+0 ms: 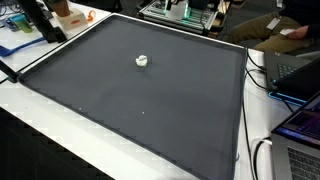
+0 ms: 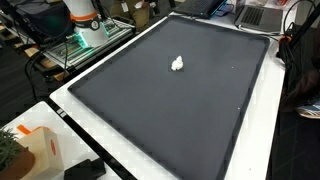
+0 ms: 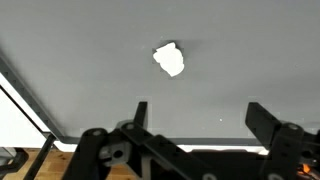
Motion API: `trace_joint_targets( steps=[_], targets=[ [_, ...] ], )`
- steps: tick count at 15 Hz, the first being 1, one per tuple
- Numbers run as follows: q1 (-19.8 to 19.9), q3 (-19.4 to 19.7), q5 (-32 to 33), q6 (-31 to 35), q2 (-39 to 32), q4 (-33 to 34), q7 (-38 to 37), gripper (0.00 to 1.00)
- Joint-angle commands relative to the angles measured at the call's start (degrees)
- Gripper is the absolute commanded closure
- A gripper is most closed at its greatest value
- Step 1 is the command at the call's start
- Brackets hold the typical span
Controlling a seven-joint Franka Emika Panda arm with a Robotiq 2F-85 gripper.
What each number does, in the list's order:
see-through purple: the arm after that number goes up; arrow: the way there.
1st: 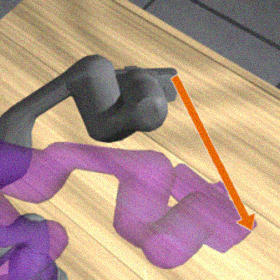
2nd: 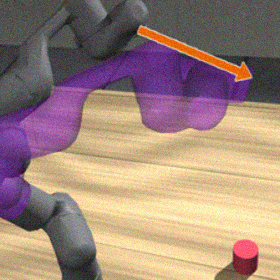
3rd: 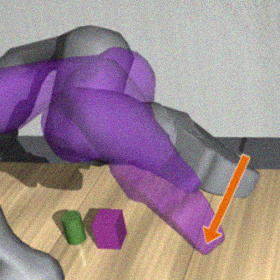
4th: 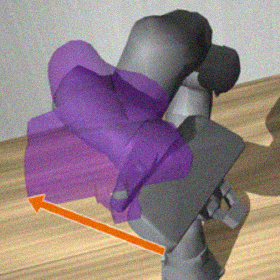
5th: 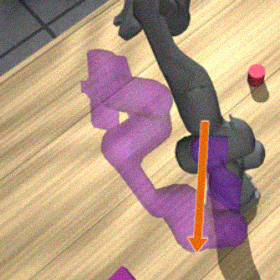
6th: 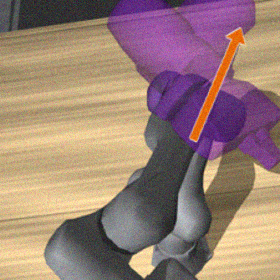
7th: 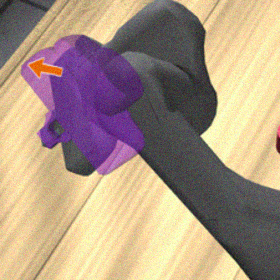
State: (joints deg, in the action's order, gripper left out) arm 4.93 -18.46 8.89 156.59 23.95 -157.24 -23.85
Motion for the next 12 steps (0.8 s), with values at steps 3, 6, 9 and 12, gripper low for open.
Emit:
trace_joint_targets(
  steps=[3,6,9,12],
  targets=[
    [0.6,6.5,-1.3,19.1,-11.9,-0.2,3.8,0.00],
    [1.0,6.8,-0.2,19.4,-12.0,-0.3,2.5,0.00],
    [1.1,7.1,-0.2,20.1,-13.6,0.2,2.6,0.00],
    [2.6,6.1,0.9,19.5,-13.1,0.4,1.4,0.00]
  ],
)
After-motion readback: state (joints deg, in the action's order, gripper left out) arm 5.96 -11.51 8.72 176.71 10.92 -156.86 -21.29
